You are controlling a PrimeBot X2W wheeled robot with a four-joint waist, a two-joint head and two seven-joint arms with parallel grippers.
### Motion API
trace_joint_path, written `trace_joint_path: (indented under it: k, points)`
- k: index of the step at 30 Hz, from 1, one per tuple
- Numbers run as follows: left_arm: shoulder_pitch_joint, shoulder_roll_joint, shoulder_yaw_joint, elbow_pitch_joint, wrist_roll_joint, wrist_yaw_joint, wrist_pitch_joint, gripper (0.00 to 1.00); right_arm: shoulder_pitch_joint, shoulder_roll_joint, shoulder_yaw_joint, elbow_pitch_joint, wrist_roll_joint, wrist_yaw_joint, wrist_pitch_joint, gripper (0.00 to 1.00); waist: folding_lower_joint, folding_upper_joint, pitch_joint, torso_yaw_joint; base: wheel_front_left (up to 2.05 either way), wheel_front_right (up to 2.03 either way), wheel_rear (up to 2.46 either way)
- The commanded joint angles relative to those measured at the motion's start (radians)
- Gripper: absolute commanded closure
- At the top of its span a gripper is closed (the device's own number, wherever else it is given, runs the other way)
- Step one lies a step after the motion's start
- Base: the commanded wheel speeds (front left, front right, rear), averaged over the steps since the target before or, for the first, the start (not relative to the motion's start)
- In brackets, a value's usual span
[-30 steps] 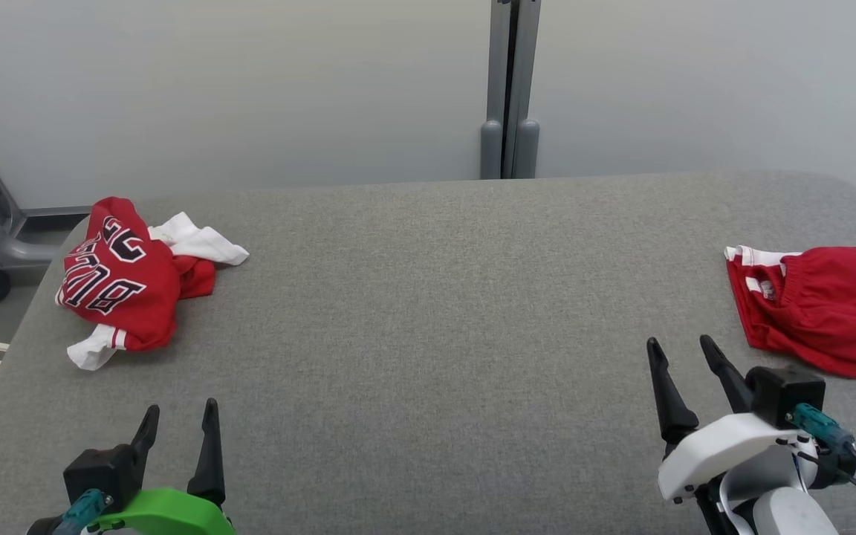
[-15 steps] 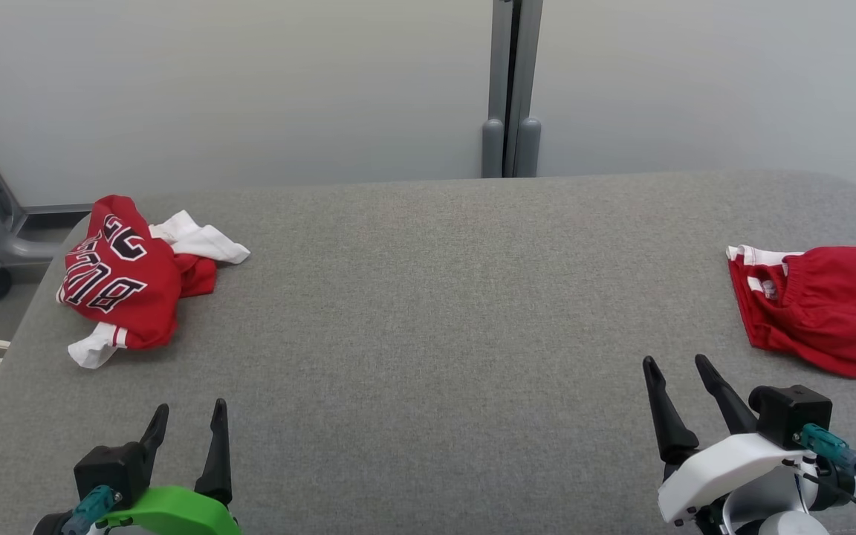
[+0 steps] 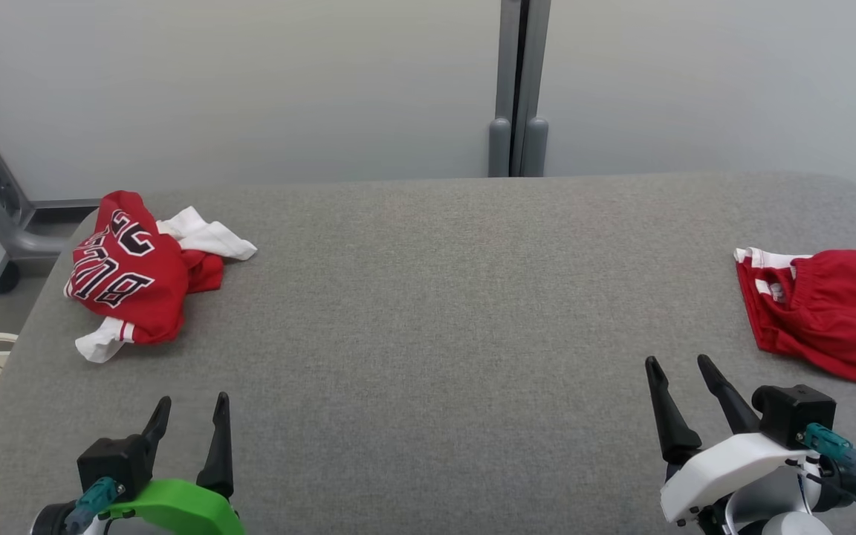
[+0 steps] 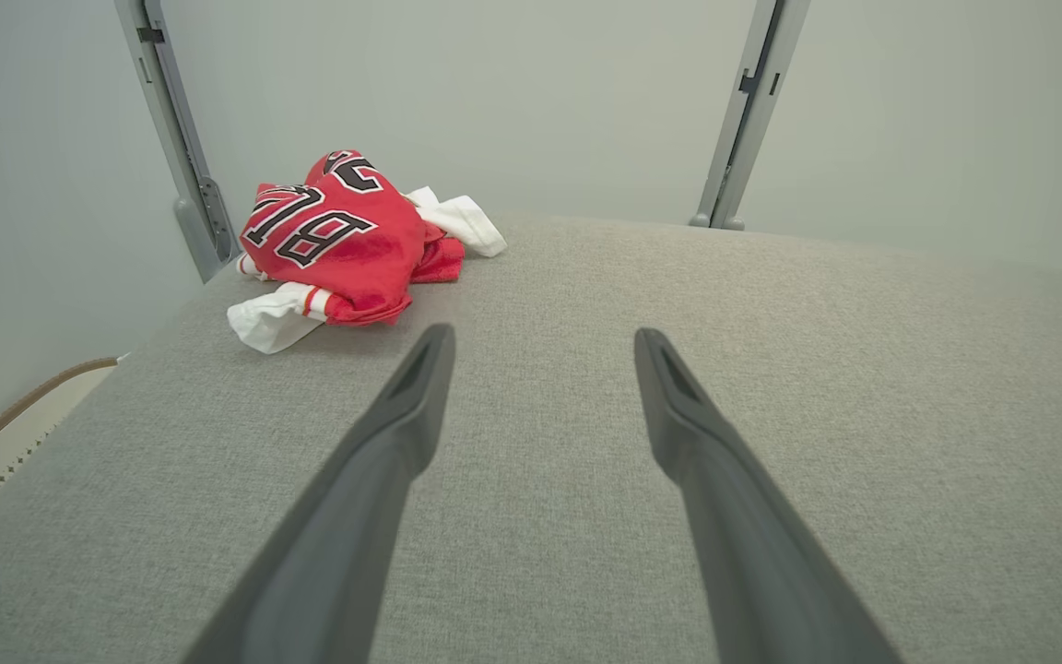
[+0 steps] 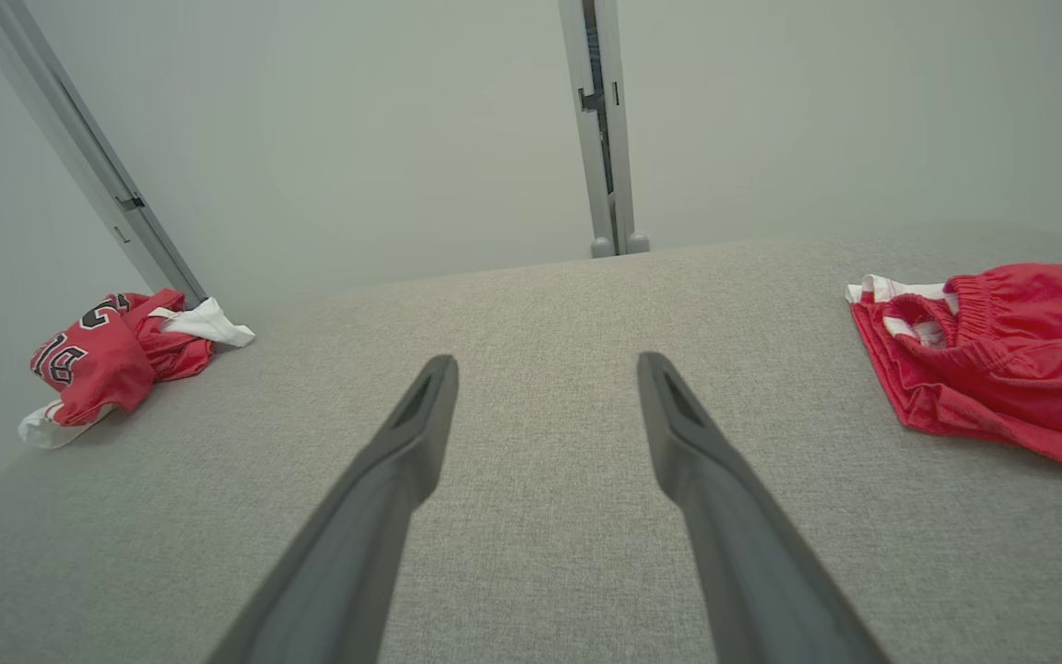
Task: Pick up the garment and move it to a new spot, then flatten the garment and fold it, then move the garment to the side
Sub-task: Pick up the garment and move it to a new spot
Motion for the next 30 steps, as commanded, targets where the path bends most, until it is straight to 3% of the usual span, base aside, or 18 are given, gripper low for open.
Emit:
trace_joint_path:
  k: [1,20,30]
  points:
    - [-0.017,0.006,-0.001,0.004,0.008,-0.003,0.002,0.0,0.013,-0.001,-0.002,-0.004,-0.001,-0.001,-0.004,0.0,0.0001,0.0,-0.001,0.017,0.0,0.0,0.0]
    - [-0.043,0.062,0.02,-0.041,0.018,0.019,0.021,0.0,0.001,-0.001,0.004,0.0,0.027,-0.001,-0.037,0.0,0.0001,0.0,0.012,0.375,0.0,0.0,0.0]
    - [0.006,0.068,0.074,-0.083,0.004,0.047,-0.002,0.0,-0.077,-0.002,0.062,0.03,0.022,-0.001,-0.038,0.0,0.0001,0.0,0.056,0.413,0.0,0.0,0.0]
